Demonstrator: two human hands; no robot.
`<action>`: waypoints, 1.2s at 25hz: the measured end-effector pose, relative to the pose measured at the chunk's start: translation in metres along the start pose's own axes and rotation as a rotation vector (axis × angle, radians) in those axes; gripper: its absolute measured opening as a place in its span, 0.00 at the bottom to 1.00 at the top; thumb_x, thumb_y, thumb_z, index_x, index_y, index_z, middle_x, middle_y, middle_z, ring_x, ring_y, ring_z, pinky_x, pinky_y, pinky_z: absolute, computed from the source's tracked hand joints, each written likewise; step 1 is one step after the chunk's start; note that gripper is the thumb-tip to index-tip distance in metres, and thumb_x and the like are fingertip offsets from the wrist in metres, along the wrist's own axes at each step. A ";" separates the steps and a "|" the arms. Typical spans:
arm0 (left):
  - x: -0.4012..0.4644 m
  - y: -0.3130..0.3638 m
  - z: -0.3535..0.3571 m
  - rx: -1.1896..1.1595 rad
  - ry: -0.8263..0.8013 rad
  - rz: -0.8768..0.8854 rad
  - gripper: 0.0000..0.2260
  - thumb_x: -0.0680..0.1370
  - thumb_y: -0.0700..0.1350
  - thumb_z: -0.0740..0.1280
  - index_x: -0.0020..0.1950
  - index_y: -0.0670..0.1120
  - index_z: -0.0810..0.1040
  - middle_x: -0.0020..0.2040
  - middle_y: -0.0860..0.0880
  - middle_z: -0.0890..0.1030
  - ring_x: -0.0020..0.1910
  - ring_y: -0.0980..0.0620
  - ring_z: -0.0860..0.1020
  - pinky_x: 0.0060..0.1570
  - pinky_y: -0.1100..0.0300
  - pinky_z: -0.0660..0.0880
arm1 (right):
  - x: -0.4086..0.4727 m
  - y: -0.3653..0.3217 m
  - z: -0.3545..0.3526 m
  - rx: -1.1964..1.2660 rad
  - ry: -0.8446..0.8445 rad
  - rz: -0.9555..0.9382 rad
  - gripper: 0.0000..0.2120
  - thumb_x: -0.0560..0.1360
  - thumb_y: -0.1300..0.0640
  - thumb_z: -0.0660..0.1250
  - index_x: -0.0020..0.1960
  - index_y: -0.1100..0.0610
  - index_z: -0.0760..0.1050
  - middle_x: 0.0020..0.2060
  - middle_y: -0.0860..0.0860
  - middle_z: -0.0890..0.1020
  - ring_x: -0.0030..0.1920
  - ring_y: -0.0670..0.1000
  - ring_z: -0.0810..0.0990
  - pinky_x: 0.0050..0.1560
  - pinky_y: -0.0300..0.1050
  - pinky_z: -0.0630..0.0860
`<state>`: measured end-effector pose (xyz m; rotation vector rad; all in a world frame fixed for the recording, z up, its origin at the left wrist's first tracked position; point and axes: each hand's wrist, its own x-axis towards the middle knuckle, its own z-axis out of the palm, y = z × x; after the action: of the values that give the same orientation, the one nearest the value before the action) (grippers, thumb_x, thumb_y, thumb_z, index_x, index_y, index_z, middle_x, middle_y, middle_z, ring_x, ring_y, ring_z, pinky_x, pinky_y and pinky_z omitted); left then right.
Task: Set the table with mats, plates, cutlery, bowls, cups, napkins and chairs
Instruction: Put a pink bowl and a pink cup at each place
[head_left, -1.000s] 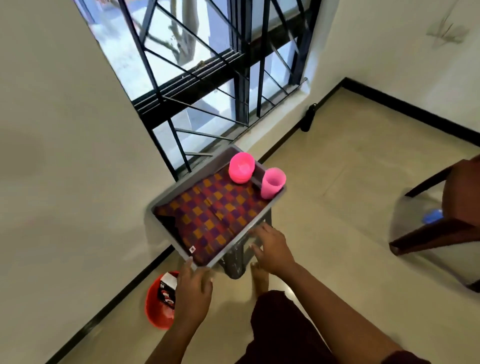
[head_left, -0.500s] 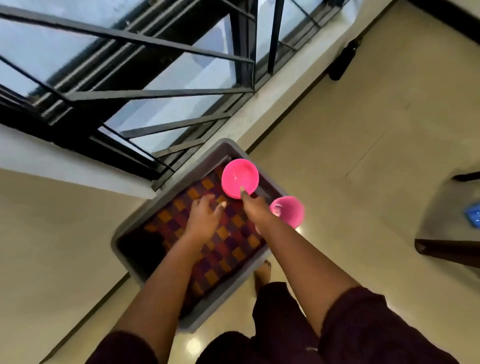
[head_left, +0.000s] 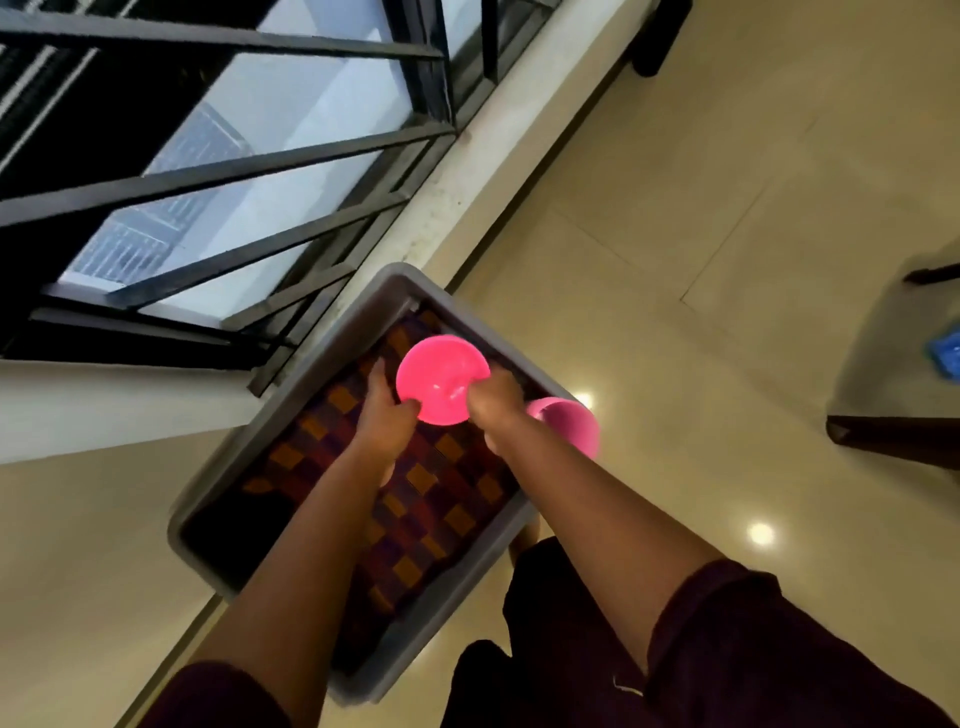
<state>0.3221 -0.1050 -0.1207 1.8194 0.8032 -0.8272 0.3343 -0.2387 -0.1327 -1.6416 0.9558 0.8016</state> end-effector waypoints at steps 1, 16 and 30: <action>-0.014 -0.005 -0.001 -0.033 0.027 0.008 0.35 0.72 0.42 0.63 0.77 0.58 0.55 0.72 0.44 0.64 0.68 0.41 0.68 0.64 0.39 0.71 | -0.013 0.001 -0.002 -0.012 -0.026 -0.049 0.18 0.75 0.65 0.64 0.65 0.58 0.74 0.55 0.55 0.80 0.55 0.56 0.79 0.51 0.49 0.77; -0.254 -0.018 -0.040 -0.266 -0.223 0.344 0.36 0.72 0.30 0.56 0.74 0.60 0.59 0.64 0.46 0.68 0.58 0.45 0.71 0.58 0.38 0.75 | -0.256 0.034 -0.076 -0.260 0.018 -0.682 0.19 0.77 0.67 0.57 0.66 0.58 0.75 0.61 0.57 0.79 0.60 0.56 0.75 0.54 0.44 0.70; -0.406 -0.146 0.065 -0.110 -0.841 0.375 0.49 0.54 0.73 0.74 0.70 0.55 0.66 0.64 0.40 0.75 0.60 0.36 0.77 0.44 0.46 0.80 | -0.451 0.301 -0.122 0.073 0.841 -0.521 0.11 0.78 0.49 0.65 0.51 0.57 0.78 0.45 0.51 0.80 0.42 0.53 0.79 0.41 0.54 0.79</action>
<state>-0.0341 -0.1844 0.1188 1.2737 -0.0348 -1.1346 -0.1347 -0.3129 0.1558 -2.0668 1.0079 -0.3158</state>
